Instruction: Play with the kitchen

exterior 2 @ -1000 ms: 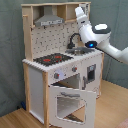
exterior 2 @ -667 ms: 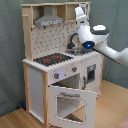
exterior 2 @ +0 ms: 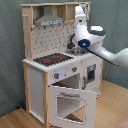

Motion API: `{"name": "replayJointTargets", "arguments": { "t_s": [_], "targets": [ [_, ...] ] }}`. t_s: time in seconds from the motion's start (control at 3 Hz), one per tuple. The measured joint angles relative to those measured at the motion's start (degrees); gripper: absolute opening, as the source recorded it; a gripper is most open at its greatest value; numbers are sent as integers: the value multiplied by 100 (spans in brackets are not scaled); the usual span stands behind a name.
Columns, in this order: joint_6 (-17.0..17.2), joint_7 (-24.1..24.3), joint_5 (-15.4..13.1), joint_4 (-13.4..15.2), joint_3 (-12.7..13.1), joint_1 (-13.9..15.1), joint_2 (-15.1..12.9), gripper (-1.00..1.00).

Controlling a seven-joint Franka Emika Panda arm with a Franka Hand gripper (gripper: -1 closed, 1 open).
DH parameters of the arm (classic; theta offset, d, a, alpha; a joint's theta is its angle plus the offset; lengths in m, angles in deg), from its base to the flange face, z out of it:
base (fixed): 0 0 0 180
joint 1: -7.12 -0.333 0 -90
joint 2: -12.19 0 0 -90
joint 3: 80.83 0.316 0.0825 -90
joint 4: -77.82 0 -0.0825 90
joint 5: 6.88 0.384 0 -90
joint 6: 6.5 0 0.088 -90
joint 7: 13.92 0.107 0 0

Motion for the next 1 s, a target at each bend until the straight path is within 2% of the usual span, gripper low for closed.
{"name": "replayJointTargets", "arguments": {
  "t_s": [0.67,1.0],
  "targets": [
    [419,237,880,-483,167,523,-16,100],
    [565,260,1285,-747,169,822,-23,100]
  ]
}}
